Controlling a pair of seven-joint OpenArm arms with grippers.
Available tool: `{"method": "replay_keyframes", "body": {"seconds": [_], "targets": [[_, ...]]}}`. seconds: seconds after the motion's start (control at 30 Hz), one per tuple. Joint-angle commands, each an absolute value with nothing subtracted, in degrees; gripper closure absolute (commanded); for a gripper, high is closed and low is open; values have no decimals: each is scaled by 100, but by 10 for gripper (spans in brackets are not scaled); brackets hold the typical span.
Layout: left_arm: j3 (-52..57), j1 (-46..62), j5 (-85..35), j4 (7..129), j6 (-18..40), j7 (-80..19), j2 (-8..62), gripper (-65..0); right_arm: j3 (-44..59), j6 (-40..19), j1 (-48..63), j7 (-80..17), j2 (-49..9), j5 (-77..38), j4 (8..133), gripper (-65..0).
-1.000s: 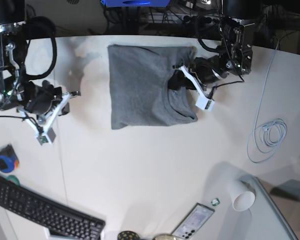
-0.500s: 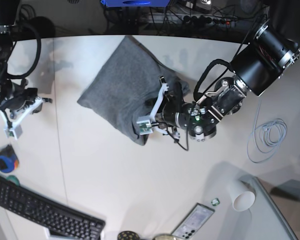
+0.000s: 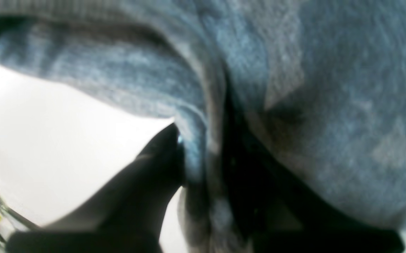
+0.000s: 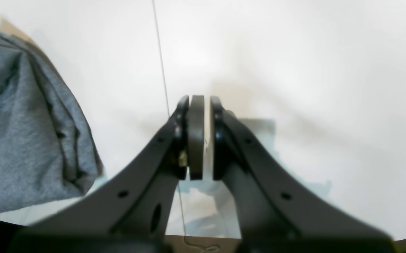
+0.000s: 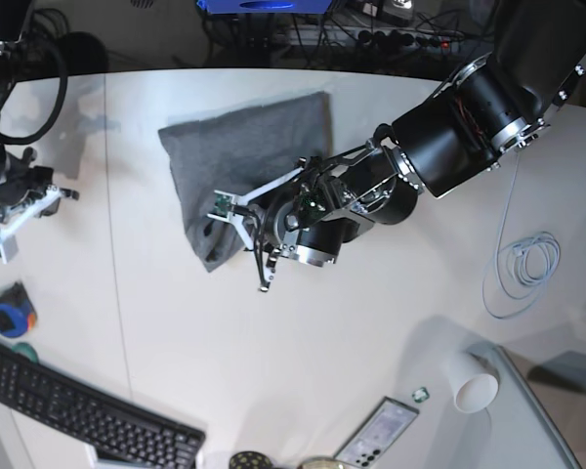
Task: Layout the t-shirt on the table in an organized manner, then fold the t-shirt properly
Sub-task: 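Drag and rotate the folded shirt with the left gripper to square it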
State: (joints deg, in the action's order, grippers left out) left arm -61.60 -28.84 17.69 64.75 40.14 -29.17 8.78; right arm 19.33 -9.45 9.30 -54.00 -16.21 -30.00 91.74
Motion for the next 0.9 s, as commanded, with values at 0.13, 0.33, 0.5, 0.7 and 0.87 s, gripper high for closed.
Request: {"method": "replay_keyframes", "body": {"seconds": [0.13, 0.33, 0.5, 0.7, 0.87], "targets": [[-6149, -3029, 1763, 6492, 4000, -2457, 664, 0, 2018, -971, 927, -5341, -1648, -3020, 9262, -27], [-6158, -3011, 1745, 6475, 4000, -2413, 541, 0, 2018, -971, 936, -5341, -1640, -3020, 9262, -27], [-6158, -3011, 1763, 6475, 4000, -2422, 541, 0, 2018, -971, 927, -5341, -1640, -3020, 9262, -27], [-6158, -3011, 1727, 6475, 4000, -2457, 549, 0, 2018, -971, 919, -5341, -1640, -3020, 9262, -27], [-6158, -3020, 1763, 6475, 4000, -2466, 532, 0, 2018, -971, 919, -5332, -1640, -3020, 9262, -27]]}}
